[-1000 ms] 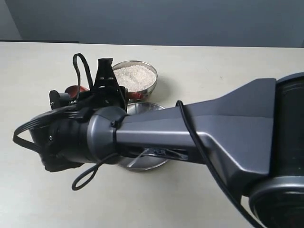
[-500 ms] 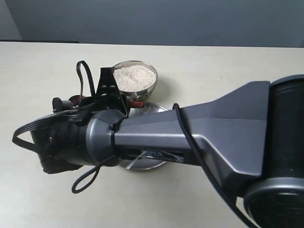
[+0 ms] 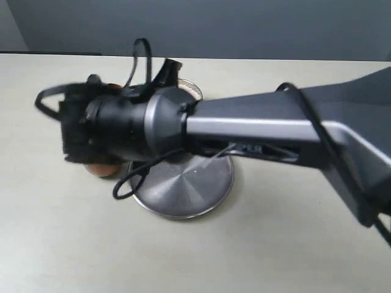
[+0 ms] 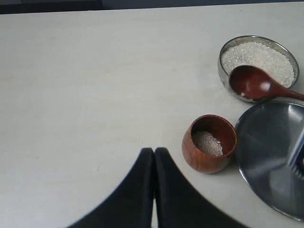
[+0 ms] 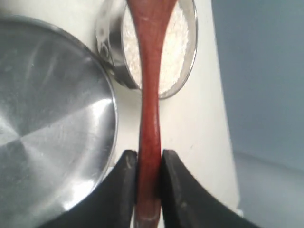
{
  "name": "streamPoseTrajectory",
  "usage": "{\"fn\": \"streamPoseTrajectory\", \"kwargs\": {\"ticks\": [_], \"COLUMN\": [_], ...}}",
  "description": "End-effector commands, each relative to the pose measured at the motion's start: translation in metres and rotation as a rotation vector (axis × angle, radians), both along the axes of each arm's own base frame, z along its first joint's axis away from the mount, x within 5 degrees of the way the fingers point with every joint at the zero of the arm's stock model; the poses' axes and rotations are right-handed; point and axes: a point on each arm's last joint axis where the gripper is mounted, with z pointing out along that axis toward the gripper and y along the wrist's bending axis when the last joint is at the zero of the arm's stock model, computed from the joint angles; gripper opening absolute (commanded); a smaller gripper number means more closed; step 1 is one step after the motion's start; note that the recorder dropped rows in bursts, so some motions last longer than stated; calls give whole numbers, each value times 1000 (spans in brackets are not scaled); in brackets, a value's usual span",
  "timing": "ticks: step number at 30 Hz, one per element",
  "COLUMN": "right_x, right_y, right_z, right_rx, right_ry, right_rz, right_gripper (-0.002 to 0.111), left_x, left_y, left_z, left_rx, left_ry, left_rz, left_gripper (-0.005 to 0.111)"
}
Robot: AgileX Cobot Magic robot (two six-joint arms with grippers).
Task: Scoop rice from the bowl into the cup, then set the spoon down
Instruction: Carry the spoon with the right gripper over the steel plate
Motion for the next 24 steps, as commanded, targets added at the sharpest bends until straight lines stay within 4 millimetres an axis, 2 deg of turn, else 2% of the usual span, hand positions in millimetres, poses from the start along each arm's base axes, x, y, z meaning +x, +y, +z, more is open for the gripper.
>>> {"fn": "streamPoseTrajectory", "kwargs": {"ticks": [1, 7, 14, 20, 24], "right_x": [12, 7, 3, 19, 30], "right_y": [-21, -24, -17, -32, -42], "right_z": [14, 9, -12, -40, -49], "right_rx": [131, 165, 184, 125, 174], "right_ry": [96, 220, 335, 467, 541], "right_rz": [-155, -183, -183, -254, -312], "right_gripper": [-1, -1, -1, -1, -1], "left_x": [1, 1, 1, 1, 1], "left_y": [1, 1, 1, 1, 1], "left_z": [0, 0, 0, 0, 0], "left_rx": [4, 4, 4, 4, 4], "left_ry": [-1, -1, -1, -1, -1], "left_rz": [4, 4, 4, 4, 4], "left_gripper": [0, 0, 0, 0, 0]}}
